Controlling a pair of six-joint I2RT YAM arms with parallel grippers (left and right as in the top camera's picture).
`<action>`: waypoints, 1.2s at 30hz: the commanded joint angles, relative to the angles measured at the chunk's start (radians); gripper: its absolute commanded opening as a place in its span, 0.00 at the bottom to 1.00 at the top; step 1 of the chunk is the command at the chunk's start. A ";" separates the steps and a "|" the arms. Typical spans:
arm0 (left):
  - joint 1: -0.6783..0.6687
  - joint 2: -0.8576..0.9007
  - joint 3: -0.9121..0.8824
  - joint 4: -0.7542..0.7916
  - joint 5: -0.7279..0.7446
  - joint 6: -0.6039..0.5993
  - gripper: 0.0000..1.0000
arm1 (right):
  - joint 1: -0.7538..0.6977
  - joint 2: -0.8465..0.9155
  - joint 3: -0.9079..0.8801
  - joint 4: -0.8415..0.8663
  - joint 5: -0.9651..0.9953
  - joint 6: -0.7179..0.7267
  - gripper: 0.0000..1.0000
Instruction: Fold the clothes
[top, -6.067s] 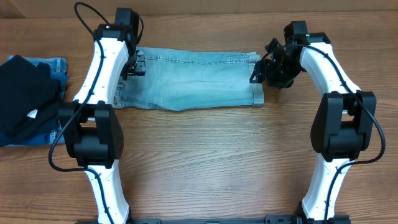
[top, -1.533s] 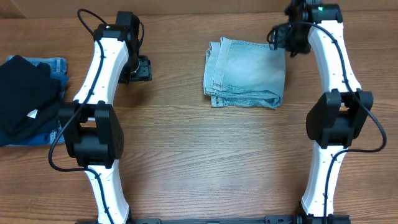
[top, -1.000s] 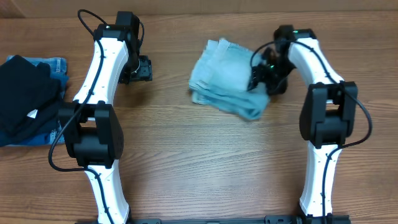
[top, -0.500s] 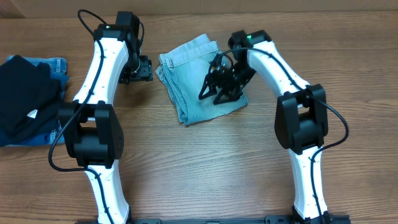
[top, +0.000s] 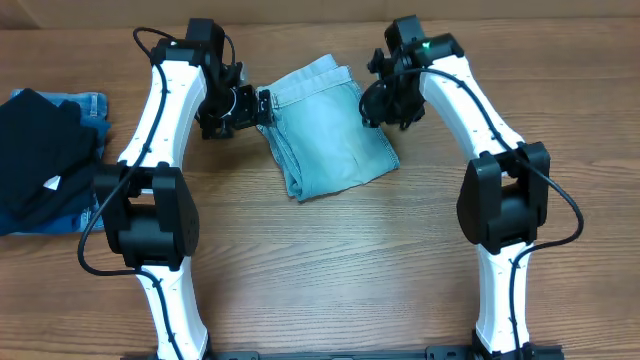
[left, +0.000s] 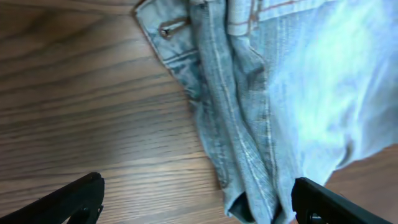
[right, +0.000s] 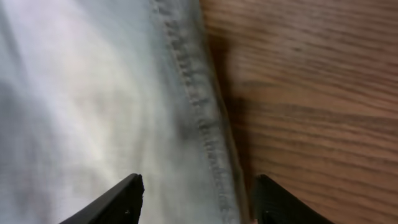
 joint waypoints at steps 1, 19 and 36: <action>0.000 0.005 0.018 0.004 0.061 0.013 1.00 | -0.014 0.010 -0.106 0.054 0.014 -0.001 0.60; -0.031 0.013 -0.009 0.053 0.062 0.013 1.00 | 0.115 0.011 -0.225 0.073 -0.211 0.029 0.59; -0.031 0.157 -0.064 0.123 0.045 0.013 1.00 | 0.031 0.011 -0.225 0.060 -0.167 0.060 0.56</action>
